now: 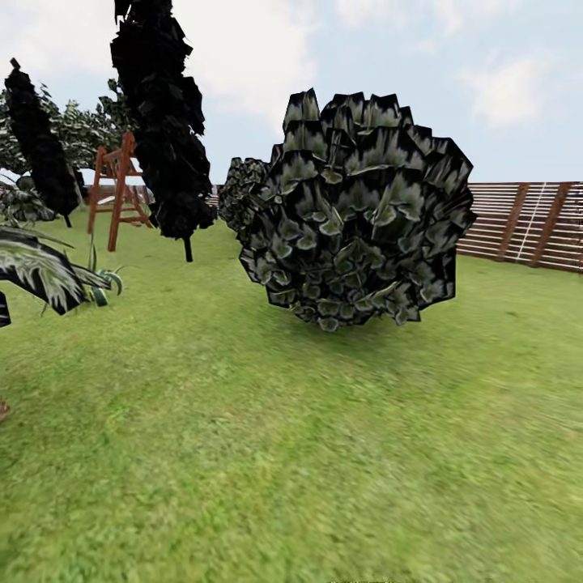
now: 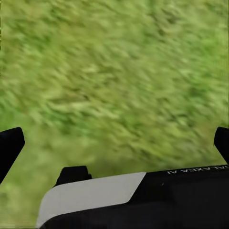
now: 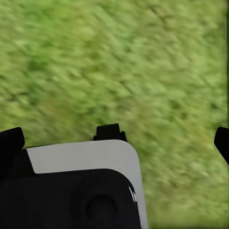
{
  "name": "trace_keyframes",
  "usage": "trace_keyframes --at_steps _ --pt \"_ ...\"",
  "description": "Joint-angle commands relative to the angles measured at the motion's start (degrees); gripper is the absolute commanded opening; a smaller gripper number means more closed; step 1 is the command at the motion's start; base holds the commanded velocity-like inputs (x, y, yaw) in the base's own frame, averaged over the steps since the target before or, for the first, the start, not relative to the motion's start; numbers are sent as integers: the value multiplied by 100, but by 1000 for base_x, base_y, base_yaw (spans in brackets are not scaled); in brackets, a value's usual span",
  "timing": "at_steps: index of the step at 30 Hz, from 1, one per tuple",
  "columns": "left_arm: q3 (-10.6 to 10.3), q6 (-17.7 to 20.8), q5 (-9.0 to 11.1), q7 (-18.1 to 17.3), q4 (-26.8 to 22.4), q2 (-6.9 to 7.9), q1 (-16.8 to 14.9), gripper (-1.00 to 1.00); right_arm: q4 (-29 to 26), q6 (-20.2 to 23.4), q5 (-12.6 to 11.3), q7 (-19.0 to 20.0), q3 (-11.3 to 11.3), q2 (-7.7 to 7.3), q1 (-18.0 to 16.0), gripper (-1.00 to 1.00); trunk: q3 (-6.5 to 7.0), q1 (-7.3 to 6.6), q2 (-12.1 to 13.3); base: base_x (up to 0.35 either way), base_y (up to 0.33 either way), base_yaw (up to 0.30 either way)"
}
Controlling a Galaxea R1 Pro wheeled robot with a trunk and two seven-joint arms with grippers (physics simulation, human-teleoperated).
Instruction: Take the three Easter eggs out of the wicker basket on the lawn in the garden, then place them on the lawn next to a single tree (choose any tree) so that all three eggs are next to the same tree and none are left in the basket.
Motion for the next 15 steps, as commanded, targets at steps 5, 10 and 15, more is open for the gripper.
trace_keyframes --at_steps 5,10,15 --pt "-14 -7 4 6 456 67 3 100 38 -20 -13 -28 6 12 -4 100 -4 0 -3 0 0 -249" --pt "-19 -7 2 7 598 143 3 100 46 -20 -31 -30 7 7 -4 100 -4 0 -3 0 0 -247" --pt "-27 -6 13 7 1037 172 3 100 56 -27 -33 -27 7 13 -4 100 -4 0 -3 0 0 -234"
